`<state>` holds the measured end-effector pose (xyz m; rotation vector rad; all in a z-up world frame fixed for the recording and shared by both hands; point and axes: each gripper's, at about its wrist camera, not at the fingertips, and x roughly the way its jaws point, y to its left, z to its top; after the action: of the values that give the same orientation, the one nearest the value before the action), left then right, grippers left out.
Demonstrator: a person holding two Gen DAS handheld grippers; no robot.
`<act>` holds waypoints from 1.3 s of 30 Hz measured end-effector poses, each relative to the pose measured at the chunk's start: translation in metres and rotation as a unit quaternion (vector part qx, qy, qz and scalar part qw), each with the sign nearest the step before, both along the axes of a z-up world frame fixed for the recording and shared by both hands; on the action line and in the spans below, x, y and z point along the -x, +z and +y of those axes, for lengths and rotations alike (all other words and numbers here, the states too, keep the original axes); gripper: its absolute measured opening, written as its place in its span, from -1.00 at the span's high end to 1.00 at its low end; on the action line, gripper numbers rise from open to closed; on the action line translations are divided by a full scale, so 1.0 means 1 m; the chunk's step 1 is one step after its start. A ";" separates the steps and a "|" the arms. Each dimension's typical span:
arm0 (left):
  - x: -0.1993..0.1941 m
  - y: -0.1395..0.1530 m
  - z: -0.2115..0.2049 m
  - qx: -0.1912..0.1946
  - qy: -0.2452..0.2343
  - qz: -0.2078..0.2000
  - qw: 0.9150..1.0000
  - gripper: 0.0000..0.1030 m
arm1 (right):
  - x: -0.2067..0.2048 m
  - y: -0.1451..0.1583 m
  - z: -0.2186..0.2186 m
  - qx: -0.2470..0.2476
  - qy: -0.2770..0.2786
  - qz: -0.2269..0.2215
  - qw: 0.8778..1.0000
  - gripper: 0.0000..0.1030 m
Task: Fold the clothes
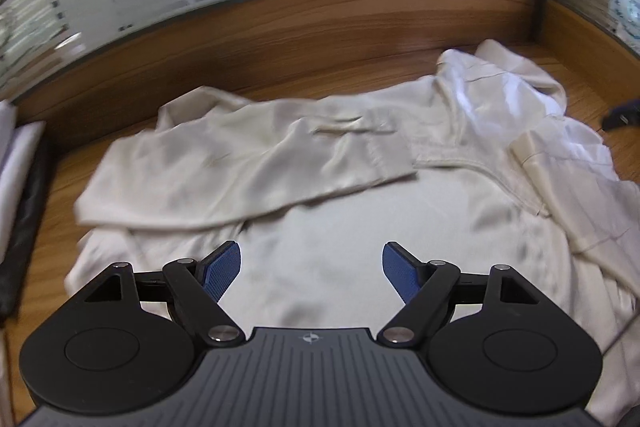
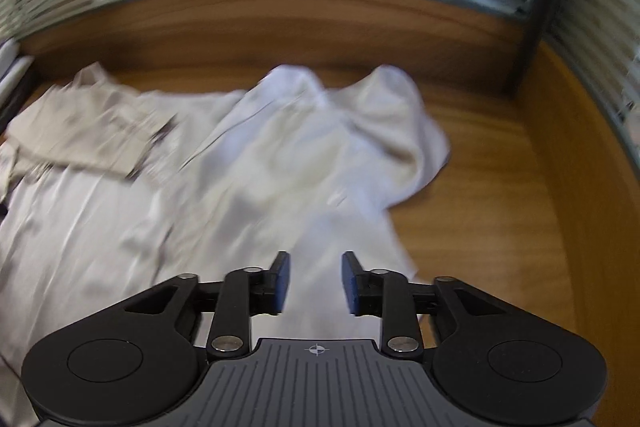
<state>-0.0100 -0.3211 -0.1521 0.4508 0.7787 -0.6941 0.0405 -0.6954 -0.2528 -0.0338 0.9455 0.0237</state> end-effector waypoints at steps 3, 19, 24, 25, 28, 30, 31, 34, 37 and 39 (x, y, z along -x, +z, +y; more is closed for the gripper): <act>-0.009 -0.008 -0.024 0.001 -0.028 0.004 1.000 -0.61 | -0.026 -0.002 -0.014 0.003 -0.019 -0.002 1.000 0.34; -0.033 -0.044 -0.136 0.011 -0.200 0.041 0.979 -0.54 | -0.151 -0.044 -0.092 -0.037 -0.071 0.020 0.997 0.11; -0.032 -0.049 -0.154 0.006 -0.249 0.065 0.966 -0.38 | -0.185 -0.052 -0.102 -0.058 -0.069 0.014 0.996 0.02; -0.030 -0.049 -0.157 0.005 -0.256 0.065 0.965 -0.35 | -0.191 -0.053 -0.104 -0.063 -0.070 0.011 0.995 0.02; -0.027 -0.050 -0.163 0.002 -0.261 0.068 0.963 -0.34 | -0.208 -0.059 -0.110 -0.063 -0.073 0.009 0.995 0.03; -0.027 -0.050 -0.165 0.010 -0.248 0.081 0.965 -0.34 | -0.216 -0.063 -0.112 -0.066 -0.071 0.011 0.995 0.03; -0.028 -0.050 -0.165 0.015 -0.237 0.091 0.967 -0.34 | -0.219 -0.065 -0.111 -0.067 -0.068 0.012 0.995 0.03; -0.027 -0.050 -0.167 0.020 -0.206 0.109 0.972 -0.34 | -0.223 -0.070 -0.106 -0.068 -0.056 0.015 0.996 0.16; -0.020 -0.050 -0.164 0.017 -0.182 0.113 0.977 -0.34 | -0.222 -0.075 -0.098 -0.059 -0.040 0.020 0.997 0.59; -0.017 -0.052 -0.161 0.022 -0.166 0.135 0.977 -0.28 | -0.218 -0.075 -0.093 -0.049 -0.032 0.018 0.998 0.92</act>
<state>0.0070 -0.4818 -0.2042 0.4565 0.9505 -1.0997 0.2586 -0.7882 -0.3280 0.0881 0.9806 0.0123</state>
